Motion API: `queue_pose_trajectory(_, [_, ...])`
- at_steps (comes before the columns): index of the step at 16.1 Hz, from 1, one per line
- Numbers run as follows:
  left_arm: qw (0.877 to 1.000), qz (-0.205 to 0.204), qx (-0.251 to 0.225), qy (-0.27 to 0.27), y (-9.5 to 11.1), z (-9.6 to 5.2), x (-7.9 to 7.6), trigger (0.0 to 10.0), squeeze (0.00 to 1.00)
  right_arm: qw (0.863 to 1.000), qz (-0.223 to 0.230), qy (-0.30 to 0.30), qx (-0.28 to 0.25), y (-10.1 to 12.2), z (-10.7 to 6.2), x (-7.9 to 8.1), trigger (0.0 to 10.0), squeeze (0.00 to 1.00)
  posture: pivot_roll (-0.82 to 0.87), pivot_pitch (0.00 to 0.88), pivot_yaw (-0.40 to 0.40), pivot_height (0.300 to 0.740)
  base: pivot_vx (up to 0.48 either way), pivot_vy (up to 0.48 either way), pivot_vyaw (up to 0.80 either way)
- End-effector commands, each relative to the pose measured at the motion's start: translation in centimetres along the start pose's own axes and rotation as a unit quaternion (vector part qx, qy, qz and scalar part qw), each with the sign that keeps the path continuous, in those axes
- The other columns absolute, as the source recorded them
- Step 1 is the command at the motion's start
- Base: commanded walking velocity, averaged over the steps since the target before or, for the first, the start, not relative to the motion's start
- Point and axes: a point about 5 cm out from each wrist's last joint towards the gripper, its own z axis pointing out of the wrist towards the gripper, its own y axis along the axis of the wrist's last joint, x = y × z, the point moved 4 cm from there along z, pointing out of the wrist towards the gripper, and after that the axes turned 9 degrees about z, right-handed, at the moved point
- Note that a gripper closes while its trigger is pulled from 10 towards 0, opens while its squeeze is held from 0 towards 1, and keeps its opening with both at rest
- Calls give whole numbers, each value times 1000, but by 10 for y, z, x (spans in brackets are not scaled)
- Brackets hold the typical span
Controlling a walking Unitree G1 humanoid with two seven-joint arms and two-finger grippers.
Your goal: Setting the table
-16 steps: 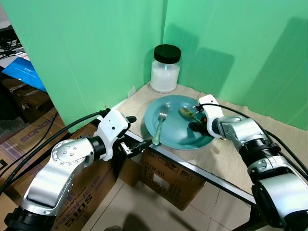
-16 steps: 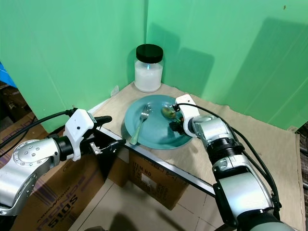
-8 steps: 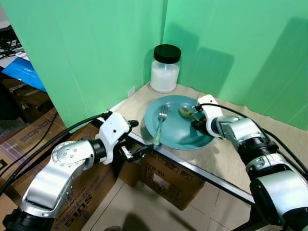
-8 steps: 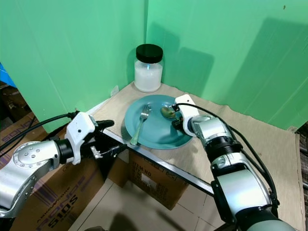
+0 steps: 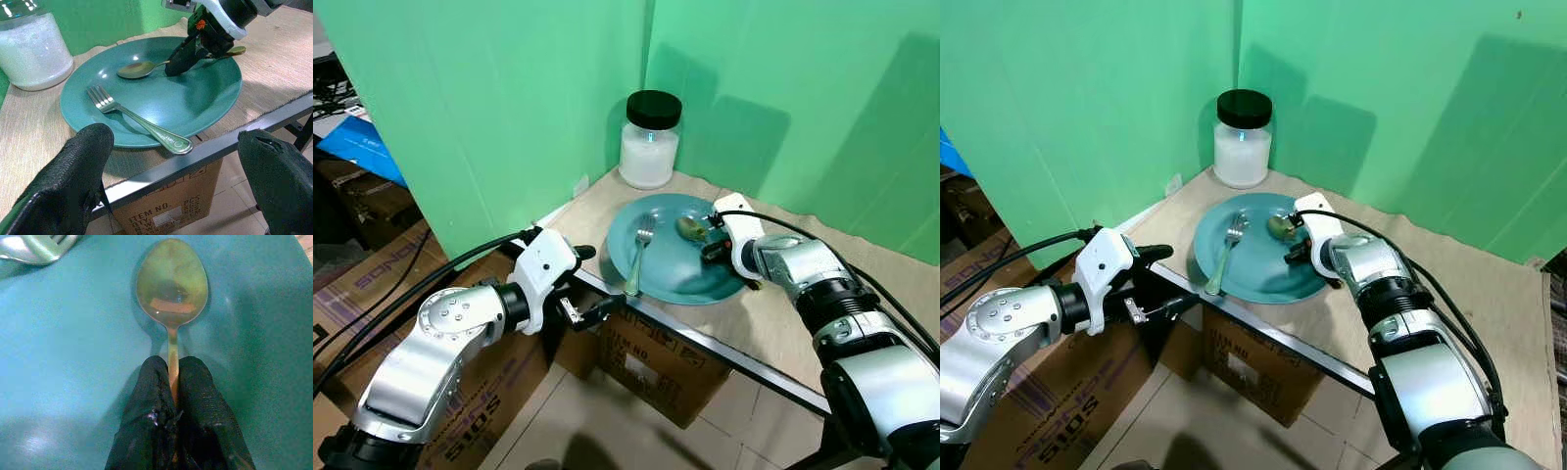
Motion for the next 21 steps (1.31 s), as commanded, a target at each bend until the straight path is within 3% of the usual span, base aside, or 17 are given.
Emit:
queue_pose_trajectory(1, [1000, 11, -4, -6, 5, 0, -2, 10000, 0, 1000, 5, 4, -16, 10, -5, -2, 0, 0, 46, 0, -64, 740, 0, 0, 0])
queue_pose_trajectory(4, [1000, 13, -4, -4, 5, 1, 0, 10000, 0, 1000, 6, 9, -17, 9, -5, -2, 0, 0, 44, 0, -63, 740, 0, 0, 0])
queue_pose_trajectory(6, [1000, 16, -5, 1, 5, 2, 1, 10000, 0, 999, 15, 13, -48, 20, -12, -2, 0, 0, 46, 0, -66, 740, 0, 0, 0])
queue_pose_trajectory(8, [1000, 16, -9, 21, 7, 3, 6, 10000, 0, 990, 14, 19, -137, 43, -30, -4, 0, 0, 53, 0, -73, 740, 0, 0, 0])
queue_pose_trajectory(9, [998, 19, -8, 54, 7, 4, 12, 10000, 0, 979, 6, 20, -202, 53, -46, -3, 0, 0, 51, 0, -72, 740, 0, 0, 0])
queue_pose_trajectory(10, [995, 19, -10, 97, 8, 5, 19, 10000, 0, 968, -27, 11, -251, 54, -62, 0, 2784, 0, 50, 0, -72, 740, 0, 0, 0])
queue_pose_trajectory(11, [990, 13, -11, 141, 9, 7, 24, 10000, 0, 956, -33, 10, -290, 46, -77, 9, 10000, 0, 51, 0, -74, 740, 0, 0, 0])
queue_pose_trajectory(14, [979, -7, -35, 202, 19, 12, 30, 10000, 0, 937, 0, 14, -348, 23, -106, 27, 10000, 0, 34, 0, -50, 740, 0, 0, 0])
queue_pose_trajectory(16, [969, -20, -52, 241, 26, 13, 32, 10000, 0, 922, 47, -28, -383, 7, -124, 28, 10000, 0, 22, 0, -39, 740, 0, 0, -200])
queue_pose_trajectory(17, [966, -23, -51, 252, 25, 14, 33, 10000, 0, 915, 65, -65, -392, 1, -126, 23, 10000, 0, 16, 0, -35, 740, 0, 0, -800])
queue_pose_trajectory(21, [956, -28, -14, 291, 9, 7, 41, 10000, 0, 901, 101, -108, -408, -4, -132, 18, 10000, 0, 27, 0, -50, 740, 0, 0, -800])
